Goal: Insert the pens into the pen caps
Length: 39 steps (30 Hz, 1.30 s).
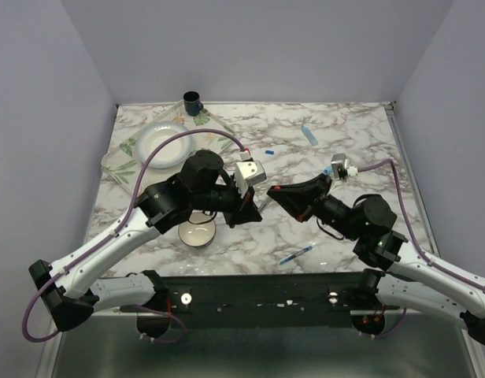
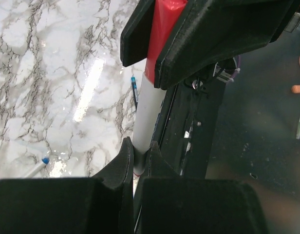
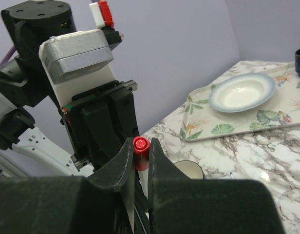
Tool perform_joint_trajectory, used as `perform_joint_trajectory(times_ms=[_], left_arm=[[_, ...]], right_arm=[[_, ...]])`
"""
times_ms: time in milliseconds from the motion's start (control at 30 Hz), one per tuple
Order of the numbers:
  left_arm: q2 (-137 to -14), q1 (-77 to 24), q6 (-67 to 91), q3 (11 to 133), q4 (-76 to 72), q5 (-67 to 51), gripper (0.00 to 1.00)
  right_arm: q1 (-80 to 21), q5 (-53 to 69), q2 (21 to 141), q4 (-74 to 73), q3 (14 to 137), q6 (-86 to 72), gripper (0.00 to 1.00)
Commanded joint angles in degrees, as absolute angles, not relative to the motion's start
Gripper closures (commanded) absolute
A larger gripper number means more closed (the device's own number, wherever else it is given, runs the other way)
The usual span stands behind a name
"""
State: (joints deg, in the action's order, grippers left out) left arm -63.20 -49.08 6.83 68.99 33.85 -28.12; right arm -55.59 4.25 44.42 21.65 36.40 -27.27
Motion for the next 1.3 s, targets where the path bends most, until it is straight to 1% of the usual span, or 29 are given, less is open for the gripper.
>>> perform_joint_trajectory(times_ms=[0,67,133,200,267,433,500,567,733,867,900,967,1133,1167,1200,1233,1267], left_arm=[[-61.6,-46.0,8.9,77.8,-0.7,-17.3,1.00],[-61.4,-46.1,8.7,78.2,-0.4,-16.7,1.00],[-61.3,-46.1,8.3,78.5,-0.1,-16.1,1.00],[-61.3,-45.8,7.6,78.7,-0.1,-16.7,1.00],[-61.2,-45.4,7.5,78.9,1.0,-19.2,1.00],[-60.3,-44.8,7.8,77.4,0.2,-28.9,1.00],[-59.8,-44.8,8.1,77.4,0.5,-30.3,1.00],[-59.2,-44.8,7.8,77.5,1.1,-30.1,1.00],[-57.3,-44.8,5.9,78.5,2.7,-26.9,1.00],[-57.3,-44.8,4.9,79.5,5.1,-21.0,1.00],[-57.0,-44.8,4.5,79.3,5.2,-20.1,1.00],[-56.6,-44.8,4.1,77.8,4.7,-19.0,1.00],[-55.8,-44.8,3.6,75.9,4.2,-18.7,1.00],[-55.8,-44.8,3.6,75.5,4.6,-18.7,1.00],[-55.7,-44.8,3.4,75.1,4.8,-18.8,1.00],[-55.5,-44.8,3.3,74.5,5.0,-18.8,1.00],[-55.3,-44.8,3.3,73.1,5.0,-18.8,1.00]], right_arm=[[-63.5,16.4,47.0,-9.6,32.1,-33.1,0.99],[-63.5,14.2,46.8,-12.0,33.0,-31.8,0.99],[-63.5,15.8,47.1,-11.6,33.4,-31.2,0.99],[-63.9,20.5,49.6,-13.2,35.6,-27.9,0.99],[-66.4,21.3,50.0,-17.5,37.4,-21.1,0.99],[-66.5,24.1,44.7,-15.7,35.5,-16.2,0.99],[-66.5,22.9,45.2,-18.4,36.2,-14.8,0.99],[-66.5,22.2,47.3,-22.5,38.2,-13.6,0.99],[-66.5,23.4,48.7,-23.6,37.9,-14.5,0.99],[-66.5,16.4,51.3,-30.7,43.0,-19.2,0.99],[-66.5,16.3,51.3,-31.1,43.7,-19.9,0.99],[-66.5,15.5,50.5,-28.7,43.9,-23.1,0.99],[-66.5,15.6,50.7,-23.9,44.8,-23.7,0.99],[-66.5,13.6,50.4,-23.4,45.3,-24.7,0.97],[-66.5,12.0,50.1,-22.9,46.0,-25.5,0.82],[-66.5,9.8,49.0,-22.8,48.1,-26.6,0.75],[-66.5,5.0,48.3,-22.4,49.2,-28.8,0.72]])
